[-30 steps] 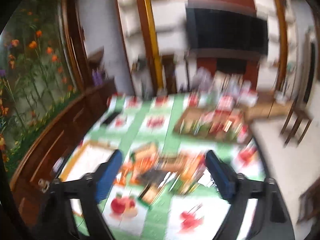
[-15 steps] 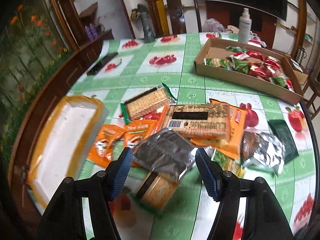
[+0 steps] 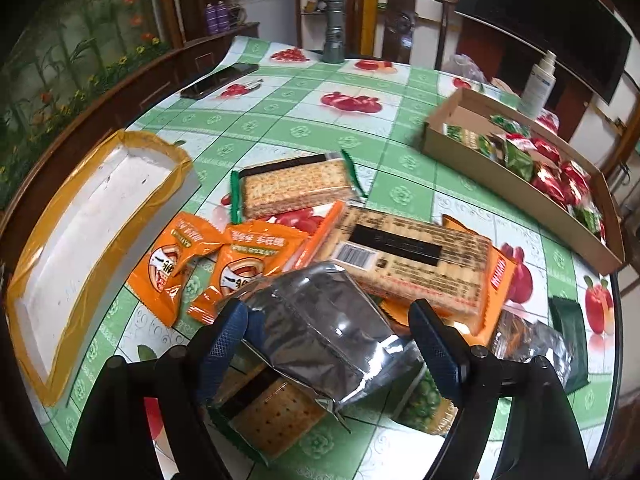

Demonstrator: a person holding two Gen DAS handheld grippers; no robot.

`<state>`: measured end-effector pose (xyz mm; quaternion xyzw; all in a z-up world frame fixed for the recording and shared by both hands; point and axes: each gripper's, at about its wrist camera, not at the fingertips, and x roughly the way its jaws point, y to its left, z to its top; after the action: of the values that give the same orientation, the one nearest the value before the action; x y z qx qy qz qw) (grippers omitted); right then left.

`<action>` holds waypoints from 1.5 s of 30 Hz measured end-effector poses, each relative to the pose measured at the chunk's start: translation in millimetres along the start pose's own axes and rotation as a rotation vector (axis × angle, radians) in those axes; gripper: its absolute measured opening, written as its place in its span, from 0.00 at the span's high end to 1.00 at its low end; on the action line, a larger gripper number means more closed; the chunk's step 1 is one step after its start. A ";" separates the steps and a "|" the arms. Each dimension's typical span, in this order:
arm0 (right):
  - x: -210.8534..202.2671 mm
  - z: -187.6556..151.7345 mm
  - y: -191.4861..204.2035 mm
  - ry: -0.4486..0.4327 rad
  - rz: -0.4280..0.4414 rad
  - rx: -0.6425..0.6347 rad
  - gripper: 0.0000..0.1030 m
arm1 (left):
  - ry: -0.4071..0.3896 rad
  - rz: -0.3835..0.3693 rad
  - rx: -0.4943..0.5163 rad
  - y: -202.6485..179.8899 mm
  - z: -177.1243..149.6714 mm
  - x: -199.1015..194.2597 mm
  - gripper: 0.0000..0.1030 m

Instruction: Organize snacks

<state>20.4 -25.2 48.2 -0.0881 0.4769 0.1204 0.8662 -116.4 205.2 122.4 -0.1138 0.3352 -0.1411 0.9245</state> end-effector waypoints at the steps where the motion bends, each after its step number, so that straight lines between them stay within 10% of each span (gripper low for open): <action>1: 1.5 -0.4 1.3 -0.001 0.004 -0.004 0.18 | 0.003 0.003 0.004 -2.6 -0.7 0.7 0.00; 5: 1.7 -3.4 7.2 -0.022 0.016 -0.013 0.24 | 0.025 0.015 0.019 -14.3 -3.0 4.4 0.00; 12: -11.0 -8.5 -8.7 -0.057 0.135 0.069 0.64 | 0.071 0.025 0.029 -26.0 -4.8 22.0 0.00; 20: -27.1 -26.3 -40.3 -0.082 0.257 0.219 0.44 | 0.150 -0.013 0.019 -37.5 -8.1 49.8 0.00; 32: -79.0 -73.2 -82.9 -0.226 0.192 0.406 0.37 | 0.159 -0.067 -0.107 -21.0 -4.5 57.9 0.00; 45: -20.3 -62.6 -103.0 -0.072 0.091 0.438 0.35 | 0.250 -0.146 -0.209 -29.5 -8.6 88.8 0.00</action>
<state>-10.3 -142.9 36.2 0.1282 0.4638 0.0561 0.8748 -62.1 146.7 72.7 -0.2149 0.4512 -0.1852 0.8462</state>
